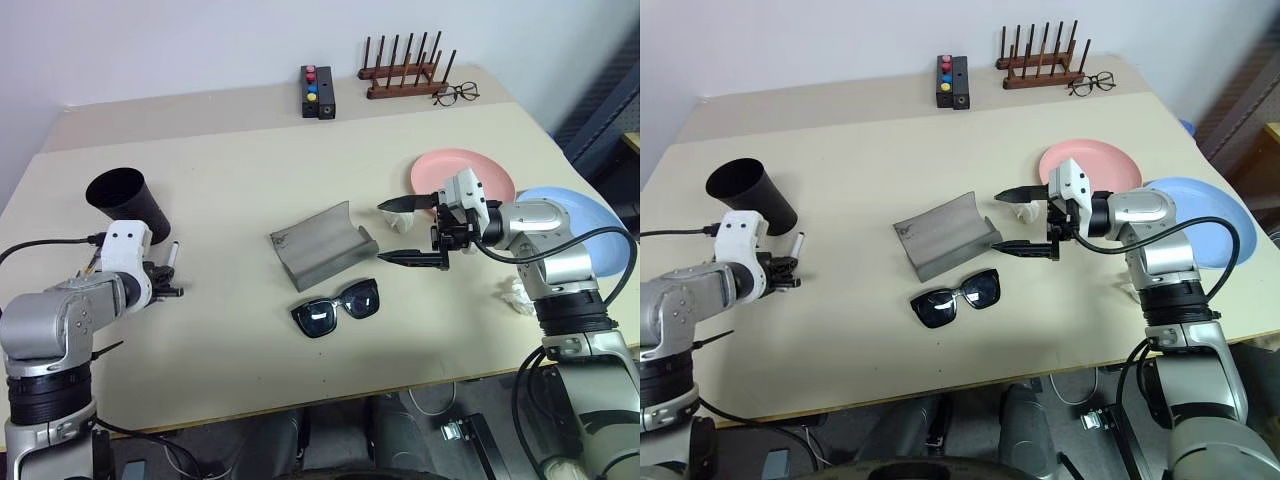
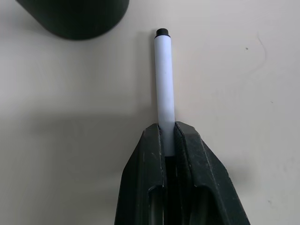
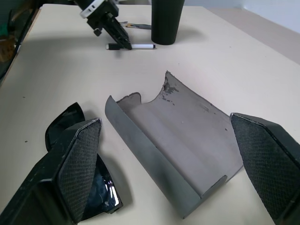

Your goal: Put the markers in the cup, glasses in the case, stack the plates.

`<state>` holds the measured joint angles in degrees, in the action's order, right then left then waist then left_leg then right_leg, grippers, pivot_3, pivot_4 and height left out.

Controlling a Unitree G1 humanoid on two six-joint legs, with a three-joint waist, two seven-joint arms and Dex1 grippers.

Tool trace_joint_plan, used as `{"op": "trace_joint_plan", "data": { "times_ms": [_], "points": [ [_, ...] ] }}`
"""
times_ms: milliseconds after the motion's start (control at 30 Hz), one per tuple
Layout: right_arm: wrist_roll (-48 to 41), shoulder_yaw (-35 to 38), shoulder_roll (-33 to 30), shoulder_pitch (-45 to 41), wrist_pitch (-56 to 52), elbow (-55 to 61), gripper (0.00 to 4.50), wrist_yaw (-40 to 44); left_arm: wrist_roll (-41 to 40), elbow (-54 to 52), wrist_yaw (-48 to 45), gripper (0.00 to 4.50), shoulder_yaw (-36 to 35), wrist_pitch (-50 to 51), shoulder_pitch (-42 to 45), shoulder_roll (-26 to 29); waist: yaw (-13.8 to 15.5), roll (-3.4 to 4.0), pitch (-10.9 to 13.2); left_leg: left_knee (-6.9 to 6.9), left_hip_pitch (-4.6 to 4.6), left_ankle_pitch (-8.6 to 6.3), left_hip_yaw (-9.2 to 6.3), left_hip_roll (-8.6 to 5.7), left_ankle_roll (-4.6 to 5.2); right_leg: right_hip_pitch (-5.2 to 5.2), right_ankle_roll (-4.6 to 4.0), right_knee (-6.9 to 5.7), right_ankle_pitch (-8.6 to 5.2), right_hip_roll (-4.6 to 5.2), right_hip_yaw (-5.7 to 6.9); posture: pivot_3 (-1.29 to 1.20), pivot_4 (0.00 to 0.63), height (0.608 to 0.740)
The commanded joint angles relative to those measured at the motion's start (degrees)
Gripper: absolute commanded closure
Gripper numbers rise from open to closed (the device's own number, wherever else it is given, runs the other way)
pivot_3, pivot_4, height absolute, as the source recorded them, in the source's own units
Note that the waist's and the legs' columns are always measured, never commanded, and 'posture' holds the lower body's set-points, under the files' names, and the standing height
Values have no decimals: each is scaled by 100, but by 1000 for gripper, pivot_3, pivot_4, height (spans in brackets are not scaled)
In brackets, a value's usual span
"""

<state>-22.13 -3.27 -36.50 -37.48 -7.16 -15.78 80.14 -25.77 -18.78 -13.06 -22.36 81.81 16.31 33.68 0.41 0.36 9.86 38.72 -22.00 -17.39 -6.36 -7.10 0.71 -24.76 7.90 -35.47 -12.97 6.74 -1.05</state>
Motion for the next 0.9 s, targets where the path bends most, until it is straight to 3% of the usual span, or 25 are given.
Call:
{"op": "trace_joint_plan", "data": {
  "times_ms": [33,167,300,400,633,900],
  "points": [
    [-68,129,59,-110,41,104,0,-57,-251,-510,-188,4463,-323,8,-116,-178,2,-2,1,1,-1,0,0,0,0,0,0,0,0,0,0,0,150,740],
    [-116,189,188,-224,15,22,0,-188,-377,-1227,-383,4463,-509,-786,-492,-431,8,-6,4,3,-4,0,0,0,0,-1,0,1,0,1,0,0,150,740],
    [-344,342,436,-334,-166,1,0,-425,-68,-1862,-110,4463,-596,-2543,-755,-1114,24,-7,4,3,-5,0,0,1,-1,-1,0,2,0,1,0,0,150,740],
    [-598,473,587,-378,-400,34,0,-456,-205,-1996,-150,4463,-599,-3237,-677,-1422,35,-10,5,8,-7,0,-1,1,-1,2,-2,7,1,1,2,0,150,740],
    [-957,702,841,-403,-398,42,0,-416,-488,-1266,-318,4463,-992,-4695,-87,-1468,24,-10,5,10,-8,0,-1,1,0,1,-2,6,1,-2,3,0,150,740],
    [-900,624,980,-296,-248,104,0,-280,126,263,-73,4463,-1114,-6544,786,-1112,27,-11,4,12,-12,0,0,0,0,-3,-2,6,2,-3,4,0,150,740]
  ]
}}
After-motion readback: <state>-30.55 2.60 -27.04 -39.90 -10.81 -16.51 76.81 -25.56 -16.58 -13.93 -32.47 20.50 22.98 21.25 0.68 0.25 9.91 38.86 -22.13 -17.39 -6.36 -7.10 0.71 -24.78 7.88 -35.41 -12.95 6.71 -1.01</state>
